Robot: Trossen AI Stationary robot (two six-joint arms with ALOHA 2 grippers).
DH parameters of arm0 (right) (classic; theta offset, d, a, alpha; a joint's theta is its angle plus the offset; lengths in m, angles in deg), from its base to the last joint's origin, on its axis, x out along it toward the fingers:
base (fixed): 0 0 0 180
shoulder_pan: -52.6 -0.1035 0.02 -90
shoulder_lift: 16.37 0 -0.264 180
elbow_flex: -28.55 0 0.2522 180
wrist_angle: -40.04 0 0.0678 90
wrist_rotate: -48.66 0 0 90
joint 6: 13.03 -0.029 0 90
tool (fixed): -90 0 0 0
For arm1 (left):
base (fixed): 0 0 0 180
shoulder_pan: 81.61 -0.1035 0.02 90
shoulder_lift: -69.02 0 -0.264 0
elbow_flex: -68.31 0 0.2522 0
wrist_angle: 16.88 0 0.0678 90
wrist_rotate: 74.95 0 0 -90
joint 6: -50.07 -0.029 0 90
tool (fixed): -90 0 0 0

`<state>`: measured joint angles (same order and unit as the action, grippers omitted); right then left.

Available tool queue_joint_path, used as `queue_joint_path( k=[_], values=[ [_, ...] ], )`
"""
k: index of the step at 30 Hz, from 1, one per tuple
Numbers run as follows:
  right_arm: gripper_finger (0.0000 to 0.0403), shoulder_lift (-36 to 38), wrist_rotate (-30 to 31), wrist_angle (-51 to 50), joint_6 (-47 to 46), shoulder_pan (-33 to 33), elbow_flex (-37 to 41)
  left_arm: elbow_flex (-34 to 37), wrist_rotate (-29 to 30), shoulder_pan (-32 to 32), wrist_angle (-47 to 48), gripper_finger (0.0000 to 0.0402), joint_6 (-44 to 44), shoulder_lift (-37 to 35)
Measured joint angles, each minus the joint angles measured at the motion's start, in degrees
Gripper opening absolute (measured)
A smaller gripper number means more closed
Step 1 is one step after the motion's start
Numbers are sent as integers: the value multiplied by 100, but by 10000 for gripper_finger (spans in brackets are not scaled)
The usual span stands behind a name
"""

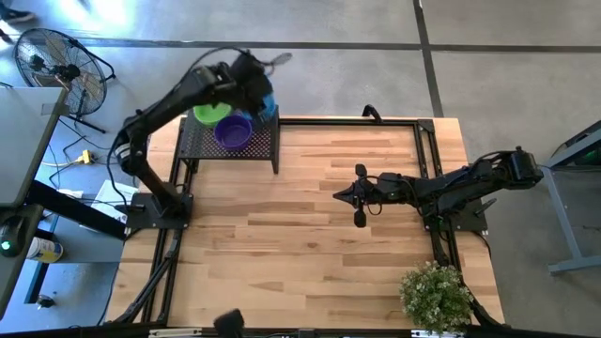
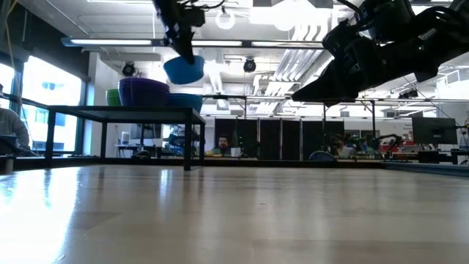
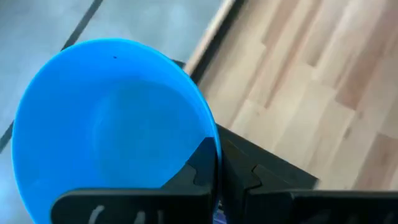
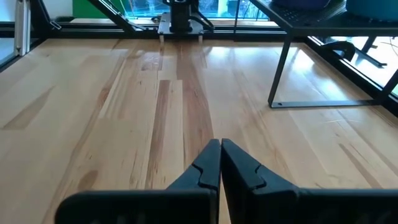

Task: Pick & Place Mini bowls
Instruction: Stack the blue bowl on top of the blue bowl on the shelf

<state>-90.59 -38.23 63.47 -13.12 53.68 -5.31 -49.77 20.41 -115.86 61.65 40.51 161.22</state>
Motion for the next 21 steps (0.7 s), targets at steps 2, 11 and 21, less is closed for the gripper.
queue_joint_path(
  k=[2,11,21],
  values=[
    [1,2,8,-4,10,0,2,15,-174,-253,-70,0,-55,23],
    [2,2,16,-5,11,0,2,39,-235,-556,8,0,-245,463],
    [1,2,16,-9,10,2,2,40,-270,-549,194,9,-265,735]
  ],
)
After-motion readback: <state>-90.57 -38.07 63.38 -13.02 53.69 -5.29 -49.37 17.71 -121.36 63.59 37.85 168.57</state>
